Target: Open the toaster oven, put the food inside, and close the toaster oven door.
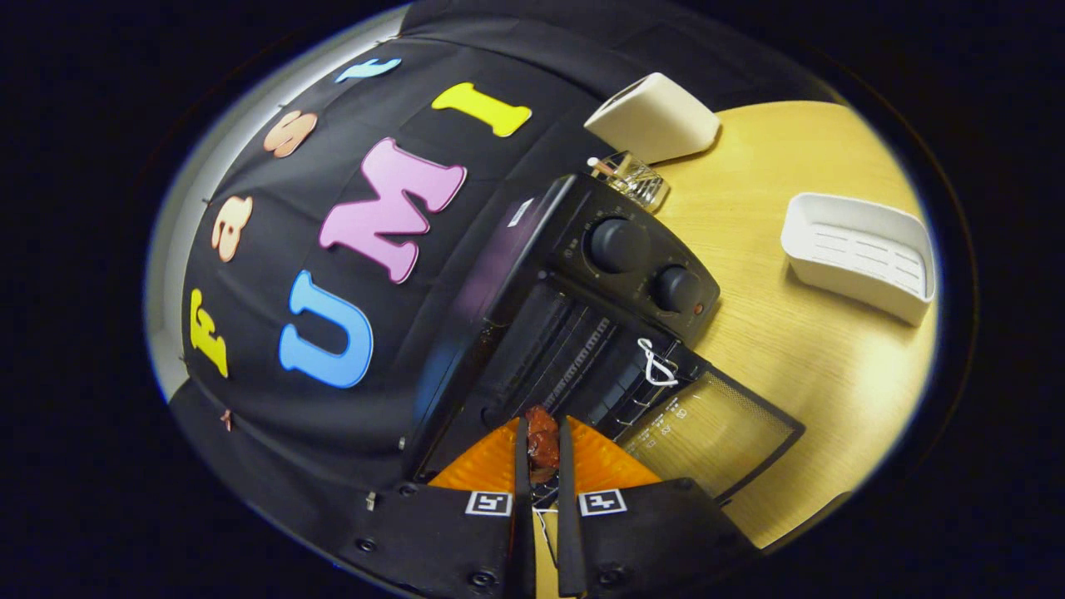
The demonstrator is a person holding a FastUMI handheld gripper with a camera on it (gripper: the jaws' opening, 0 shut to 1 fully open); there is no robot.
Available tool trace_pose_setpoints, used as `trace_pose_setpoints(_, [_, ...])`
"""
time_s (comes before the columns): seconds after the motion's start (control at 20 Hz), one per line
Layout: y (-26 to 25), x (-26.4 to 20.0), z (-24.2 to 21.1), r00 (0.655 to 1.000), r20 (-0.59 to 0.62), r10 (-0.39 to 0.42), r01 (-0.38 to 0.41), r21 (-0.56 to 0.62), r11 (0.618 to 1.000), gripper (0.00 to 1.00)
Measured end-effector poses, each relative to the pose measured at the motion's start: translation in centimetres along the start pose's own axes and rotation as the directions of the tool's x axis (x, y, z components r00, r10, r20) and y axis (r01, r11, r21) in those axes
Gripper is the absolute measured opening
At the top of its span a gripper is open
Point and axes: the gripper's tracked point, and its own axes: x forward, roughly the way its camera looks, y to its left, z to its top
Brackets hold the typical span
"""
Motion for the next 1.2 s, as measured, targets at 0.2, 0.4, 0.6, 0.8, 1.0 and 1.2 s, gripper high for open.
trace_pose_setpoints(0.2, [0.2, 3.4, -0.7, 0.999, 0.034, -0.001, -0.001, 0.058, 0.998, 0.14])
trace_pose_setpoints(0.4, [-0.1, 5.4, -1.0, 0.998, 0.063, -0.028, 0.027, 0.025, 0.999, 0.14])
trace_pose_setpoints(0.6, [-0.7, 5.8, -1.0, 0.996, 0.078, -0.051, 0.054, -0.037, 0.998, 0.14])
trace_pose_setpoints(0.8, [-1.6, 5.6, -0.6, 0.989, 0.109, -0.103, 0.124, -0.216, 0.969, 0.27])
trace_pose_setpoints(1.0, [-0.2, 4.8, -2.1, 0.997, 0.059, -0.055, 0.072, -0.341, 0.937, 0.72])
trace_pose_setpoints(1.2, [-0.3, 3.3, -2.4, 0.996, 0.072, -0.057, 0.085, -0.486, 0.87, 0.98])
